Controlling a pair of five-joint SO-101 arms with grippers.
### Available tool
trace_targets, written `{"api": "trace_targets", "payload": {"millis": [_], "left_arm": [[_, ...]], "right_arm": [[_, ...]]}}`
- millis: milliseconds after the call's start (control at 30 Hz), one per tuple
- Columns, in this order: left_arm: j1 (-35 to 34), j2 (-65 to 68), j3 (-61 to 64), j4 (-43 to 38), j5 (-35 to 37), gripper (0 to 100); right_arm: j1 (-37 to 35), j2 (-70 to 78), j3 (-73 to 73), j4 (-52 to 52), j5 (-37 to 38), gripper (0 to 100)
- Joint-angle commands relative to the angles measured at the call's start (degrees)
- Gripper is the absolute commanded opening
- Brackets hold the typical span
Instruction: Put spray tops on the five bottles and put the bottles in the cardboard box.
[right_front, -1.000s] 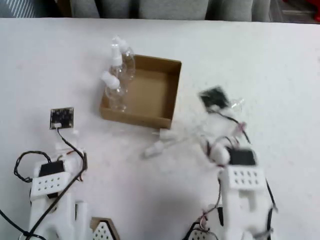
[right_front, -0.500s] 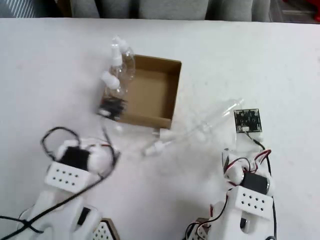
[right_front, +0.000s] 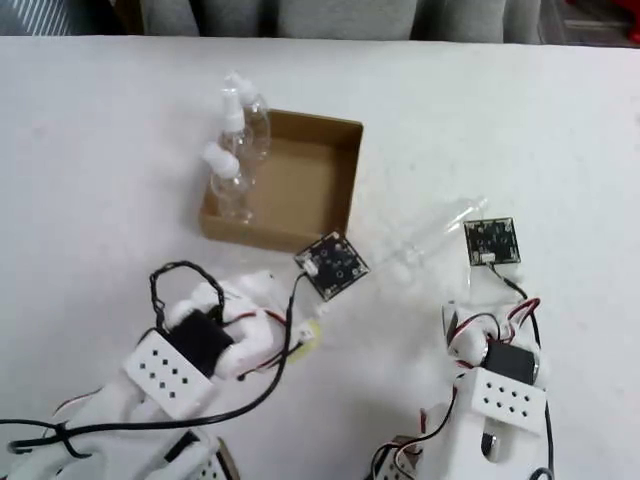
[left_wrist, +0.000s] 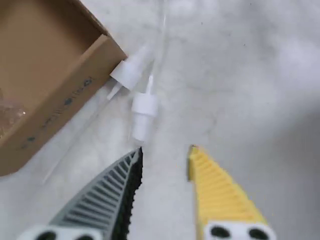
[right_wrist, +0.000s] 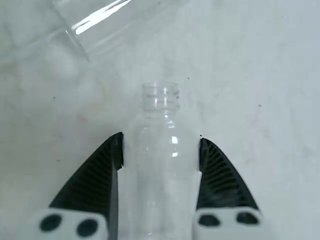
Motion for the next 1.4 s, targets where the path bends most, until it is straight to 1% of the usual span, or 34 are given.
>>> {"api": "trace_targets", "payload": {"millis": [0, 133, 233, 333, 600, 733, 1100, 1133, 1167, 1233, 1267, 1333, 1367], "left_arm": [[-0.7, 0.6, -1.4, -3.6, -0.6, 28], [-3.1, 6.8, -1.8, -8.4, -6.3, 24], [-3.4, 14.9, -2.4, -13.9, -7.2, 21], [-3.6, 21.8, -4.5, -17.0, -7.4, 20], [-9.8, 38.8, -14.0, -20.1, -7.8, 20], [-9.4, 46.3, -16.3, -20.0, -13.2, 20], [-7.3, 47.1, -16.4, -20.0, -13.7, 20], [-7.3, 47.1, -16.4, -20.0, -13.5, 18], [-7.2, 47.1, -16.4, -20.0, -13.5, 14], [-6.4, 47.2, -16.4, -20.2, -13.8, 3], [-5.6, 47.2, -16.3, -20.0, -13.8, 1], [-4.5, 46.8, -14.9, -19.8, -13.9, 4], [-4.4, 46.7, -14.4, -19.7, -13.9, 3]], "right_arm": [[0.5, 0.7, -1.0, -0.1, 2.2, 1.7], [0.5, 0.7, -1.0, -0.1, 2.3, 1.7], [0.5, 0.8, -1.0, -0.1, 2.5, 1.7], [0.4, 0.7, -1.0, -0.1, 2.5, 1.7], [0.4, 0.6, -0.9, -0.1, 2.6, 1.7], [0.4, 0.6, -0.9, -0.1, 2.6, 1.7], [0.4, 0.9, -0.6, -1.6, 2.6, 1.7], [0.4, 0.9, -0.6, -1.6, 2.6, 1.7], [0.4, 0.9, -0.6, -1.6, 2.6, 1.7], [0.4, 0.9, -0.6, -1.6, 2.6, 1.7], [0.4, 0.9, -0.6, -1.6, 2.6, 1.7], [0.4, 0.9, -0.6, -1.6, 2.6, 1.7], [0.4, 0.9, -0.6, -1.6, 2.6, 1.7]]}}
